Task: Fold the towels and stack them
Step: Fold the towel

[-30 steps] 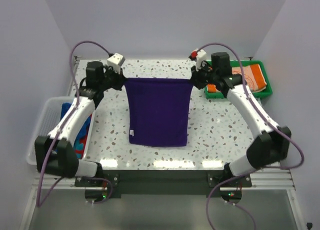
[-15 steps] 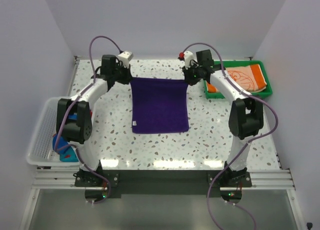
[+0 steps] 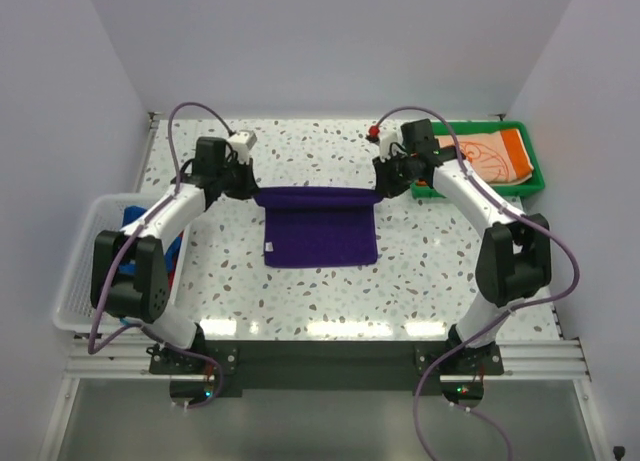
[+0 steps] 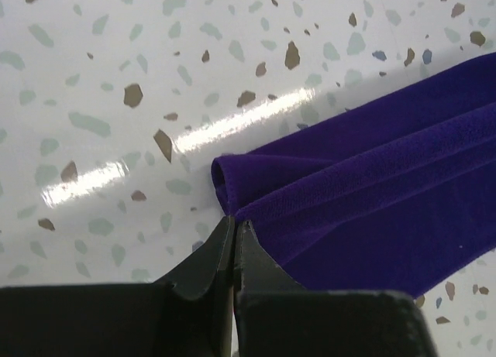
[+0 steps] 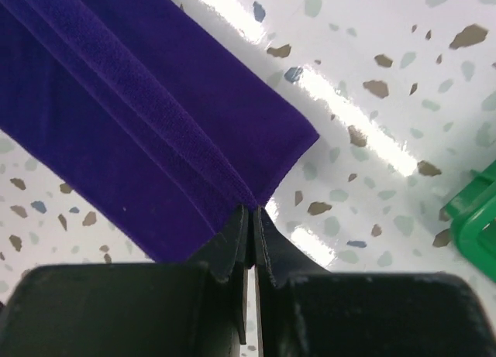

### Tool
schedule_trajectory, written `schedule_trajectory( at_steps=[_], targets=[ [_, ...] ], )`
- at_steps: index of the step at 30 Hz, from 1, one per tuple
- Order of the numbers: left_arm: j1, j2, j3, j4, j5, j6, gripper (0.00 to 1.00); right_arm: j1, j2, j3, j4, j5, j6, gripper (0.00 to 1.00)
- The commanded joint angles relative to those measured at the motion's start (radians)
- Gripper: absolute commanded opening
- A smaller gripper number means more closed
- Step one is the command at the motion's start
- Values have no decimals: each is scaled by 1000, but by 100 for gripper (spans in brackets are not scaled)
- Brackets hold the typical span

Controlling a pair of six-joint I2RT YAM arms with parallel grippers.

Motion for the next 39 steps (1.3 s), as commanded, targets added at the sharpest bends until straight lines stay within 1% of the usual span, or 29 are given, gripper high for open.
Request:
schedule_trajectory(
  at_steps=[1, 5, 11, 18, 34, 37, 39],
  targets=[
    [3, -84, -75, -50, -65, -65, 0, -7, -65, -51, -68, -17, 85, 0],
    [-14, -145, -129, -96, -77, -99, 0, -8, -122, -118, -58, -31, 177, 0],
    [-32, -204, -227, -89, -50, -185, 0, -7, -148, -228, -4, -74, 272, 0],
    [-68, -172, -291, -55, -71, -197, 0, 6, -130, -317, 51, -72, 297, 0],
    [-123, -130, -316, -67, -102, -200, 1, 47, -59, -357, 74, -42, 315, 0],
    [-128, -130, -321, -73, -108, -202, 3, 50, -61, -358, 65, -32, 314, 1],
    [-132, -139, -317, -78, -110, -205, 9, 53, -67, -360, 56, -31, 320, 5]
  ],
)
